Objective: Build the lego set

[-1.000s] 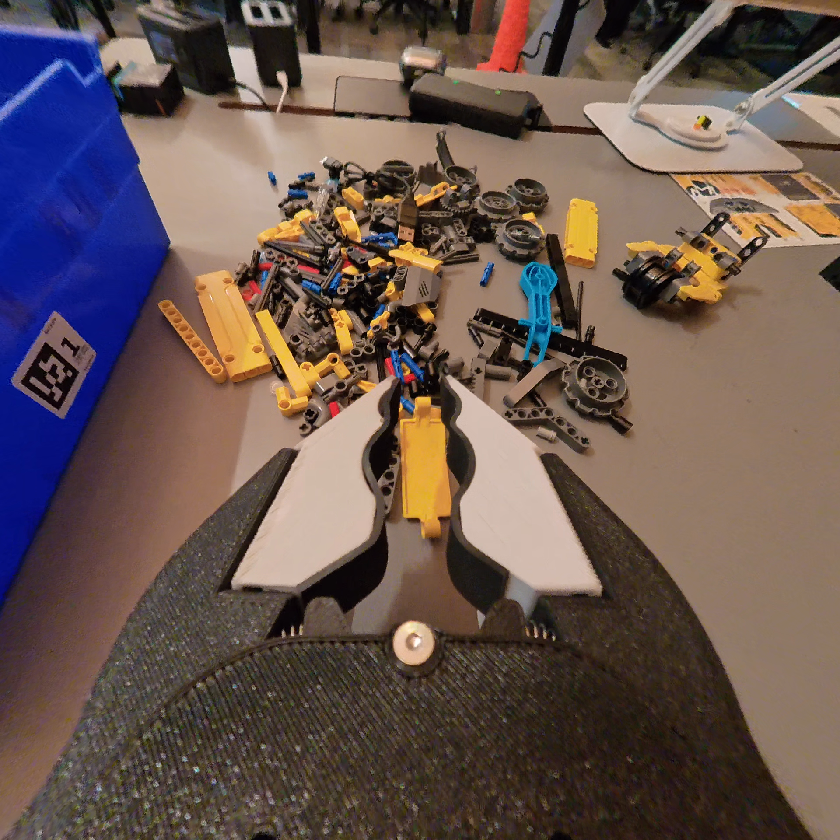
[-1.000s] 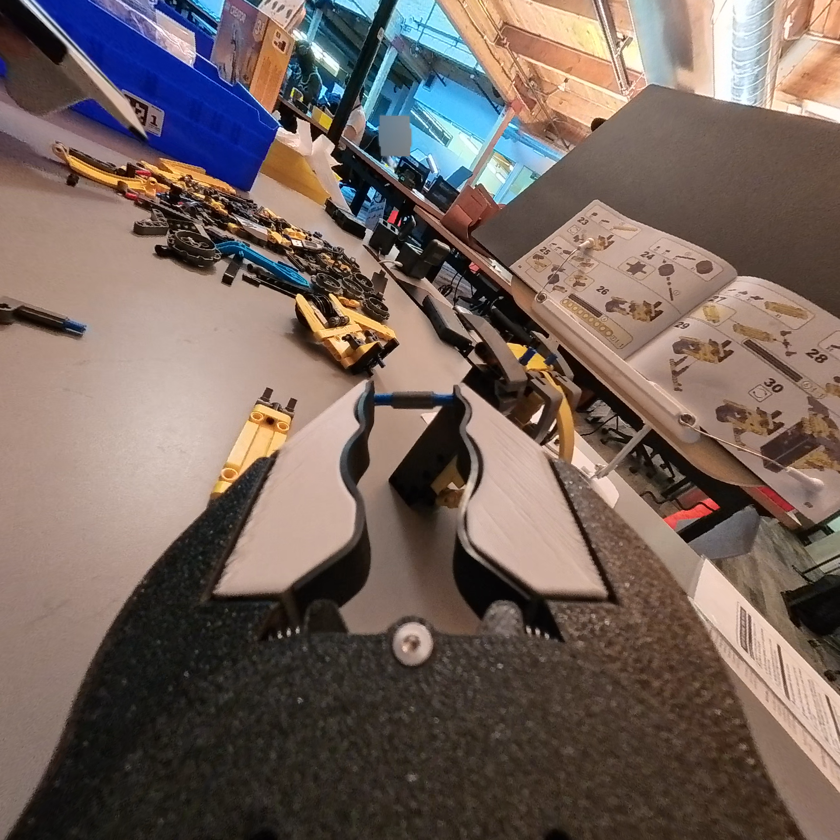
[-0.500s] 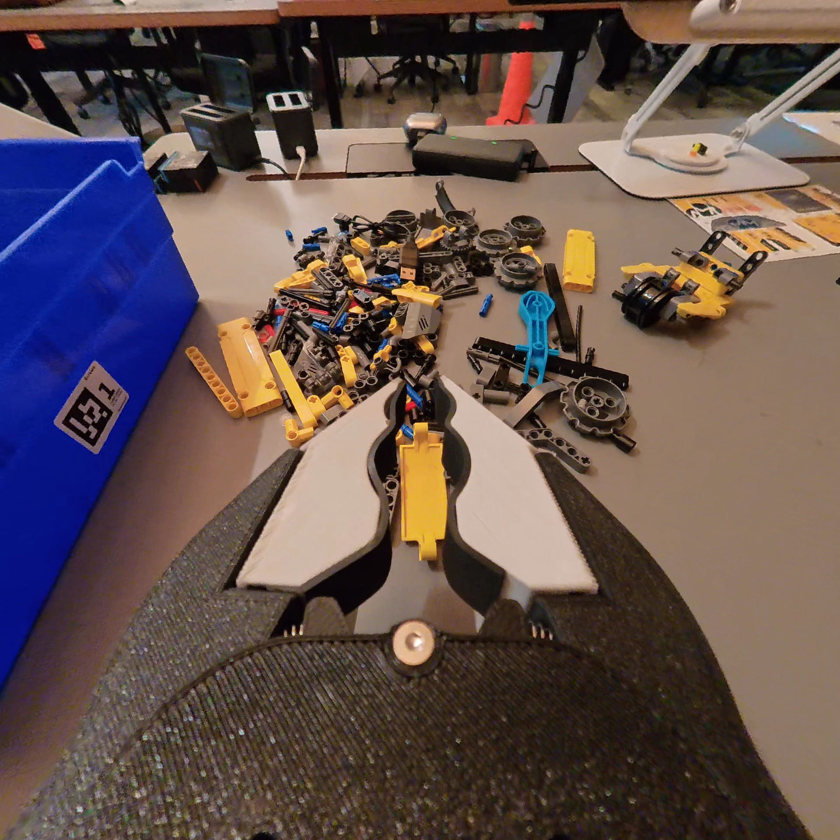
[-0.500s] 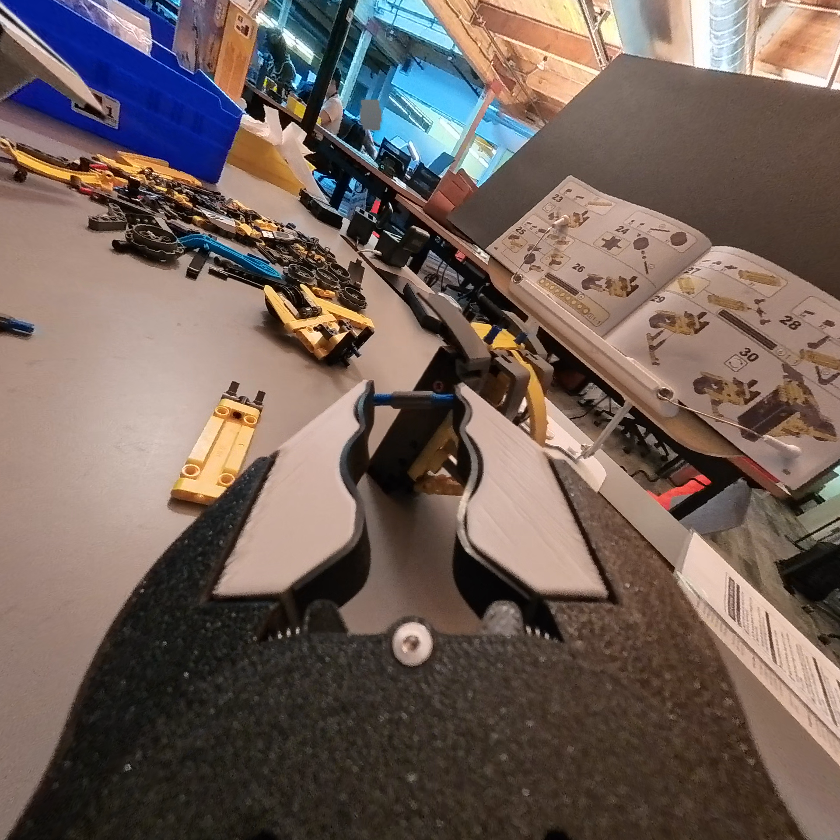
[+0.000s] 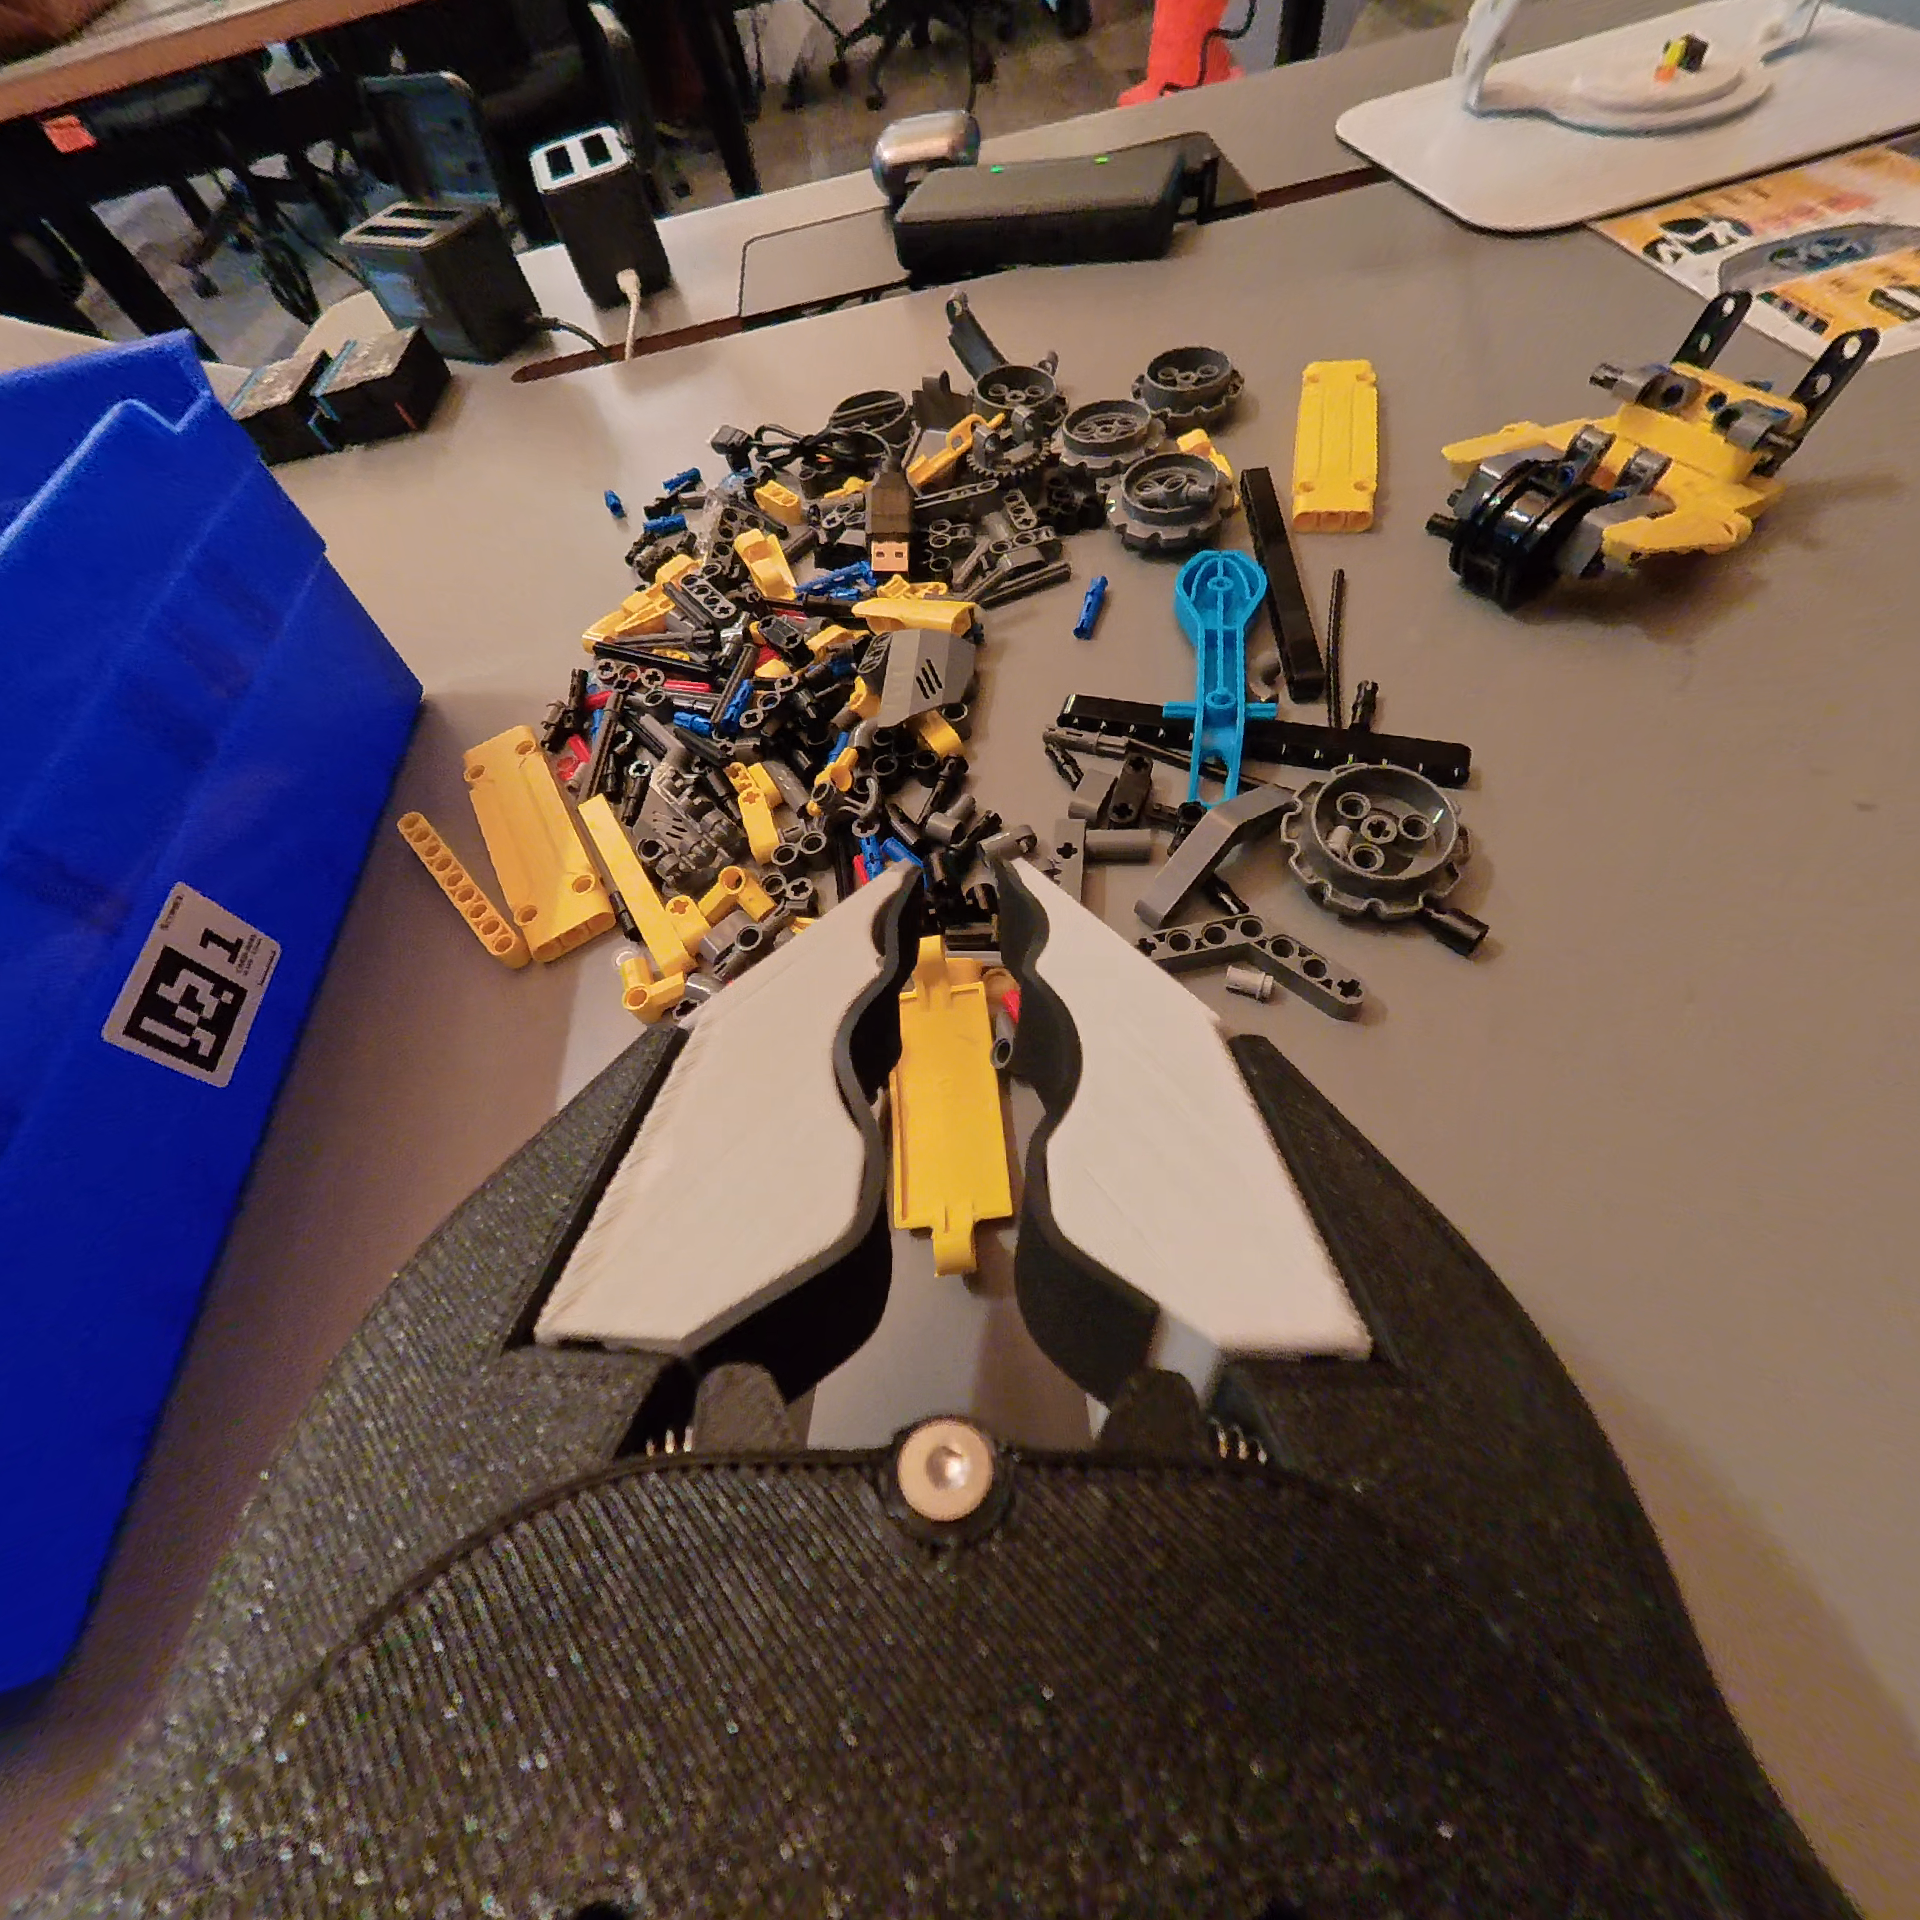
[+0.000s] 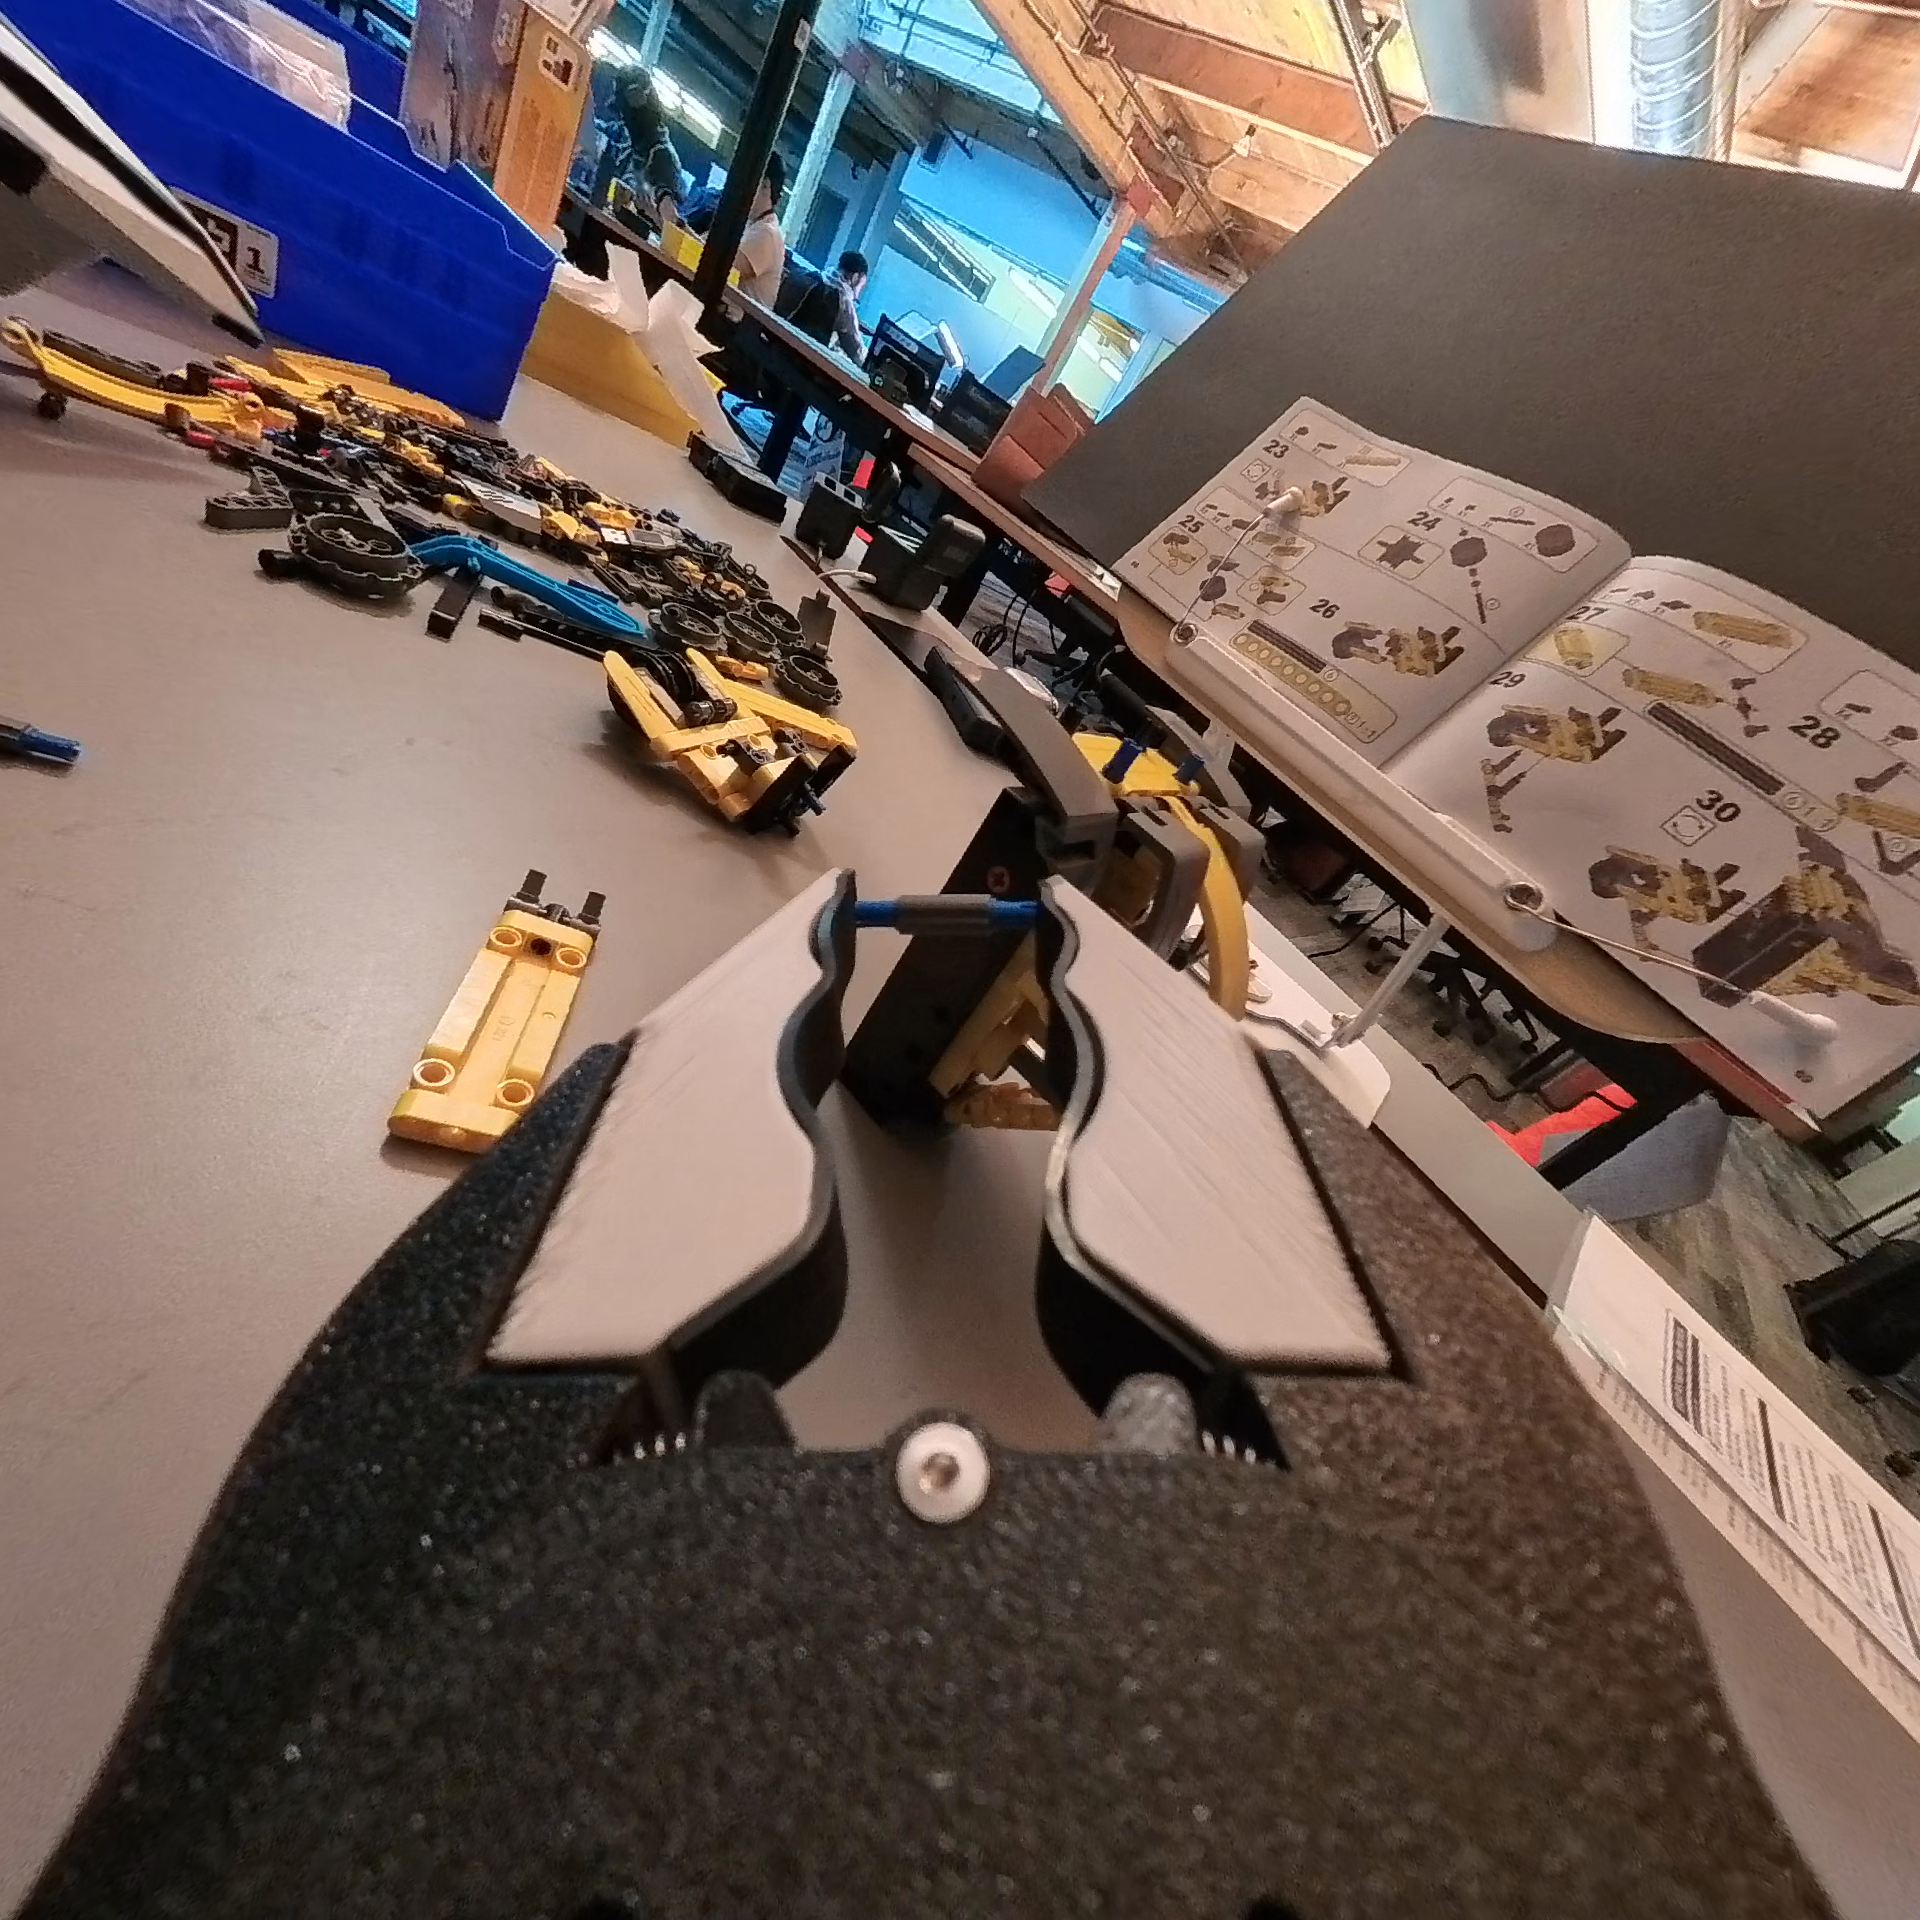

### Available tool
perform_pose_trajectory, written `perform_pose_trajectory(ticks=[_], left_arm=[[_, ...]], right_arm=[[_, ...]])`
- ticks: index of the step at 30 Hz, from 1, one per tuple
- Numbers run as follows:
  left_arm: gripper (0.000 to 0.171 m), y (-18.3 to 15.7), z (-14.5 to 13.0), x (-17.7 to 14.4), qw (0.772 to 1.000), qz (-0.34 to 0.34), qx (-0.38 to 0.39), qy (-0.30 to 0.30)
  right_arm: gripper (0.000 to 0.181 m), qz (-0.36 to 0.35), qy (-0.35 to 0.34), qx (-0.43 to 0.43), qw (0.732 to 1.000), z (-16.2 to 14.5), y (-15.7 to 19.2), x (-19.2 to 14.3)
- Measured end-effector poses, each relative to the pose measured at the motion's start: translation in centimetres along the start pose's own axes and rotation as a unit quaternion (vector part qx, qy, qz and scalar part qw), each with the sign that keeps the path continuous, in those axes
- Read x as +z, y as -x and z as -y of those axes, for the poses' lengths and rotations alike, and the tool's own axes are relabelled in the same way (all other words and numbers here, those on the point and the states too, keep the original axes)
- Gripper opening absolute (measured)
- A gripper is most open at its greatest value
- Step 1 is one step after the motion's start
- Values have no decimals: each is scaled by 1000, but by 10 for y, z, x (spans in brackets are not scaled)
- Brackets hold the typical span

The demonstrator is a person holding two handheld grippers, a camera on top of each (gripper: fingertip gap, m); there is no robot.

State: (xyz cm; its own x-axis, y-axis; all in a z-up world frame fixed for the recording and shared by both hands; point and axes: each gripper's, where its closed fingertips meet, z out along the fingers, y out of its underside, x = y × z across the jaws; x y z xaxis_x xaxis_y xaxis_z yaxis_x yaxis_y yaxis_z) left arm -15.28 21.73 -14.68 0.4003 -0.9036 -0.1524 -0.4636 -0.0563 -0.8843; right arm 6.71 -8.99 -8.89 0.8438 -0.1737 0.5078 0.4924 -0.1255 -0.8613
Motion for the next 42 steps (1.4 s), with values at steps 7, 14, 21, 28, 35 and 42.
perform_pose_trajectory(ticks=[7,14,21,28,35,42], left_arm=[[12,-1,0,0,1000,-11,-9,0],[12,2,2,-2,999,-22,-32,-9],[12,1,3,-3,1000,-14,-19,-11],[14,0,-4,4,1000,-12,-14,18],[20,10,30,-1,994,12,-60,-88],[19,11,41,7,991,8,-86,-107]], right_arm=[[33,3,-1,-2,1000,0,1,0],[33,9,-4,-3,1000,2,5,-1],[33,10,-4,15,1000,3,3,-1],[33,41,0,92,995,2,1,1],[33,63,-8,116,991,8,7,0],[33,70,-15,142,987,8,4,-3]])
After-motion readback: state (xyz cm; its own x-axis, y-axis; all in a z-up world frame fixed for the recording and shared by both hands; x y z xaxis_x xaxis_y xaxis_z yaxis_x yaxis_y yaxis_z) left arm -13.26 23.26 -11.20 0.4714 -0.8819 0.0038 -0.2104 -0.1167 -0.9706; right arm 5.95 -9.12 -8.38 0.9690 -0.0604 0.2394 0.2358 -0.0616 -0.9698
